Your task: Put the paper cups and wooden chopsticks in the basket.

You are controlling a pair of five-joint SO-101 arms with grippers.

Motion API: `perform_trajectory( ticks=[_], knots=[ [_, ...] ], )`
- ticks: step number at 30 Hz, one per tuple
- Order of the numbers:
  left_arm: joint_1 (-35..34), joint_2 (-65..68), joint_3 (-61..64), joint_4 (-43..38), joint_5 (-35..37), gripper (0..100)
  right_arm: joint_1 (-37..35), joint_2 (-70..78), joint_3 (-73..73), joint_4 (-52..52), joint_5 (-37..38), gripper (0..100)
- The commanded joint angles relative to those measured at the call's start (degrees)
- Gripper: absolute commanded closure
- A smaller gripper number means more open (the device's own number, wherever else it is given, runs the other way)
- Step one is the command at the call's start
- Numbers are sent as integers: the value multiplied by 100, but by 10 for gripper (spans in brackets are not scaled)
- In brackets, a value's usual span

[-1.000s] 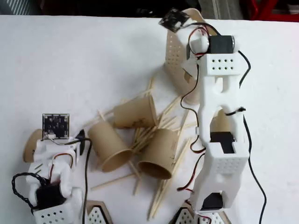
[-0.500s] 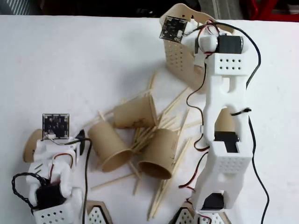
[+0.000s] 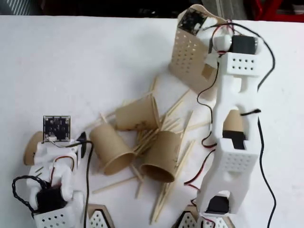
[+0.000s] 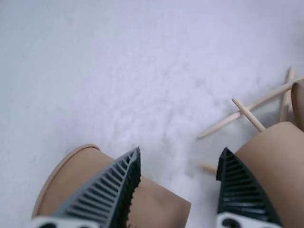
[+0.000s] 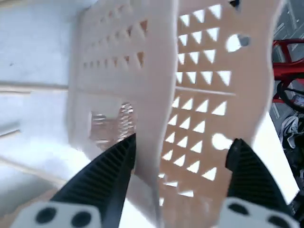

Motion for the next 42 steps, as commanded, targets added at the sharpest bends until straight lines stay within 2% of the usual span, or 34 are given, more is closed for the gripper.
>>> perform_trajectory(
  ticks=[1, 4, 8, 15, 18, 22, 26, 35, 42],
  knots=[
    [-13, -48, -44, -176, -70, 736, 40, -875, -615, 629, -105, 690],
    [-13, -48, -44, -176, -70, 736, 40, -1235, -747, 1182, -132, 690],
    [-13, -48, -44, -176, -70, 736, 154, -1684, -396, 1200, -440, 690],
    [-13, -48, -44, -176, -70, 736, 163, -2211, 888, 1182, -440, 692],
    [-13, -48, -44, -167, -70, 736, 171, -2211, 1275, 1165, -440, 772],
    [-13, -48, -44, -167, -70, 736, 163, -2255, 1556, 1156, -440, 985],
    [-13, -48, -44, -167, -70, 736, 163, -2202, 1240, 1147, -440, 983],
    [-13, -48, -44, -167, -70, 736, 189, -2202, 1160, 145, -448, 980],
    [-13, -48, -44, -167, -70, 736, 286, -1780, 1134, -1578, -475, 980]
  ],
)
